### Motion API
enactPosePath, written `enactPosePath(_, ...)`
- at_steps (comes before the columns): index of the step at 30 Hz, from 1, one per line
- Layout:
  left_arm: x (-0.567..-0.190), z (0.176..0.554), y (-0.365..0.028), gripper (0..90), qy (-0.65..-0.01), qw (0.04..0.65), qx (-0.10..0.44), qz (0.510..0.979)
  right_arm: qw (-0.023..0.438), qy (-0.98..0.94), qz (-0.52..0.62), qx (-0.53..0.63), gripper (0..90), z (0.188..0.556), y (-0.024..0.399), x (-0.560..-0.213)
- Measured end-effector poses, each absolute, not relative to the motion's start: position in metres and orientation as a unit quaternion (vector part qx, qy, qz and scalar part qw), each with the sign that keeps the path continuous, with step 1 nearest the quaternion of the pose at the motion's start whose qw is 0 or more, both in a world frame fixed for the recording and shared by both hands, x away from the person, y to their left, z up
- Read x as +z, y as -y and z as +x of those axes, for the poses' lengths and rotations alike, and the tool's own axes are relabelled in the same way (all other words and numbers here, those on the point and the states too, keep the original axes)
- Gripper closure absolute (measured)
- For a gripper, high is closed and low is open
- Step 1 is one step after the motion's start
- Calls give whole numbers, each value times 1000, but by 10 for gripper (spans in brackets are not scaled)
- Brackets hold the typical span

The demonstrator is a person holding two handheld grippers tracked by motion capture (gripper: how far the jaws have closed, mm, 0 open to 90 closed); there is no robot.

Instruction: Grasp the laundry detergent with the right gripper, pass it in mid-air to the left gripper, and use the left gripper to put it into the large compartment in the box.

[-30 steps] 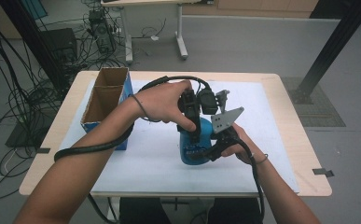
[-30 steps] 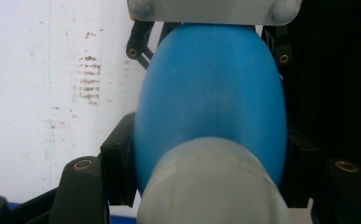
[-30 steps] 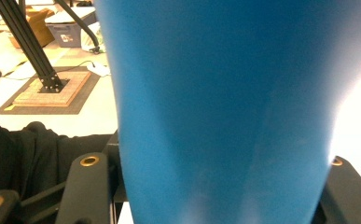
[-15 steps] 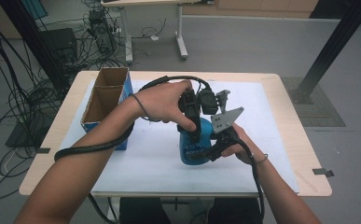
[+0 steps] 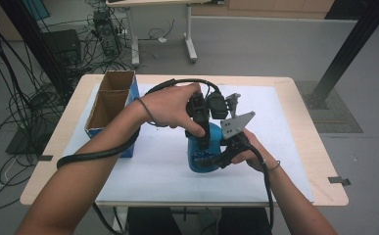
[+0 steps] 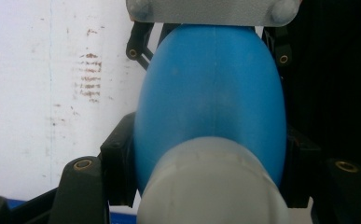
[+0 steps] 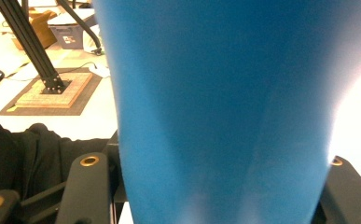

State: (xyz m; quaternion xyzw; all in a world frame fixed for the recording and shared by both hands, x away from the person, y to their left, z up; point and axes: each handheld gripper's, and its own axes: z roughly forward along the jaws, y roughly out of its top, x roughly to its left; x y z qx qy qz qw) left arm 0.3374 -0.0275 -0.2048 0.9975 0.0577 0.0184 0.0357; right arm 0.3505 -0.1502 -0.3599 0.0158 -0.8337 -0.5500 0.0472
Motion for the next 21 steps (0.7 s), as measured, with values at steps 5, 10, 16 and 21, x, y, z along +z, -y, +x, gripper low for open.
enactPosePath(5, -205, 338, 28, 373, -57, 35, 19, 998, 47, 833, 15, -551, 416, 351, 150, -360)
enactPosePath(10, -204, 337, 28, 373, -56, 36, 20, 998, 47, 833, 15, -551, 417, 351, 150, -360)
enactPosePath(16, -204, 337, 27, 373, -55, 36, 21, 998, 45, 834, 16, -550, 417, 351, 151, -359)
enactPosePath(21, -205, 337, 27, 373, -56, 34, 22, 998, 45, 834, 18, -549, 416, 351, 149, -360)
